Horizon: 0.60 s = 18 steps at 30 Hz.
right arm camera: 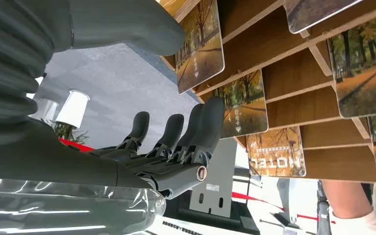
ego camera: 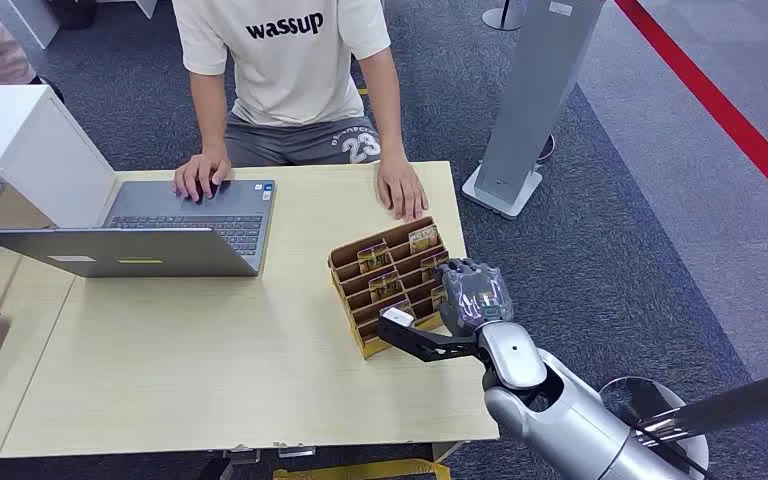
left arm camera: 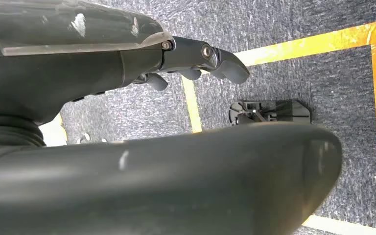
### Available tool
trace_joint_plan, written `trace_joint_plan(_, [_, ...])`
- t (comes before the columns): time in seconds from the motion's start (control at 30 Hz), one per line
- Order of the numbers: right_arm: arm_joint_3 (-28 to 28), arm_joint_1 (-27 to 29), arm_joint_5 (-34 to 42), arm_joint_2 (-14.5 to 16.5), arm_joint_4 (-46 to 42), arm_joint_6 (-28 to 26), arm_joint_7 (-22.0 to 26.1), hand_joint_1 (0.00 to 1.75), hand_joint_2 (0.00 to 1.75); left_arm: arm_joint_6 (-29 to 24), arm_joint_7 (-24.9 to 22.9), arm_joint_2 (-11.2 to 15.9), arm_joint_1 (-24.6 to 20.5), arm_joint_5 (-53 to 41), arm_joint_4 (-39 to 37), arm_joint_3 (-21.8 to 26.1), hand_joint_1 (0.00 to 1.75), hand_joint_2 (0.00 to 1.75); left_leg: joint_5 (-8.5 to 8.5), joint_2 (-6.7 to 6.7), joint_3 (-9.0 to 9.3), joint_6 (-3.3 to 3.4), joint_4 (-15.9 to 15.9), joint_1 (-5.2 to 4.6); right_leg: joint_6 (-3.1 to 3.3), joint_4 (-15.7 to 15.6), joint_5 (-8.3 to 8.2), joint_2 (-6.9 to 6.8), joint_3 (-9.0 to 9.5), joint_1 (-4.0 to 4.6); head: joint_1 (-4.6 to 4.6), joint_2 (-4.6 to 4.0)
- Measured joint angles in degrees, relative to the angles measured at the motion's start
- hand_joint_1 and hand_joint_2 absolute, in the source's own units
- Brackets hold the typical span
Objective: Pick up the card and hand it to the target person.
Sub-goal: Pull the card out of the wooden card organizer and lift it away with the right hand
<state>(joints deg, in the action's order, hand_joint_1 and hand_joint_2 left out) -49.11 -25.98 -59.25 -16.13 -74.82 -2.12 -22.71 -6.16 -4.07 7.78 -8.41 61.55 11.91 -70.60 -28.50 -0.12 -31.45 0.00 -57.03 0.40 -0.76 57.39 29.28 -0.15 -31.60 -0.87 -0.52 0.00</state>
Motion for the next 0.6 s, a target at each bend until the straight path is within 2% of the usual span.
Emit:
trace_joint_plan(0.37, [-0.6, -1.6, 0.3, 0.0, 1.8, -0.5, -1.2, 0.72, 1.75, 0.0, 0.1, 0.0, 0.1, 0.1, 0.0, 0.0, 0.0, 0.0, 0.0, 0.0, 0.01, 0.0, 0.0, 0.0, 0.0, 0.0, 0.0, 0.0, 0.0, 0.0, 0.0, 0.0])
trace_joint_plan(0.6, [-0.5, -2.6, 0.4, -0.6, 2.7, -0.5, -2.1, 0.82, 1.75, 0.1, 0.2, 0.0, 0.1, 0.2, 0.0, 0.0, 0.0, 0.0, 0.0, 0.0, 0.02, 0.0, 0.0, 0.0, 0.0, 0.0, 0.0, 0.0, 0.0, 0.0, -0.01, 0.0])
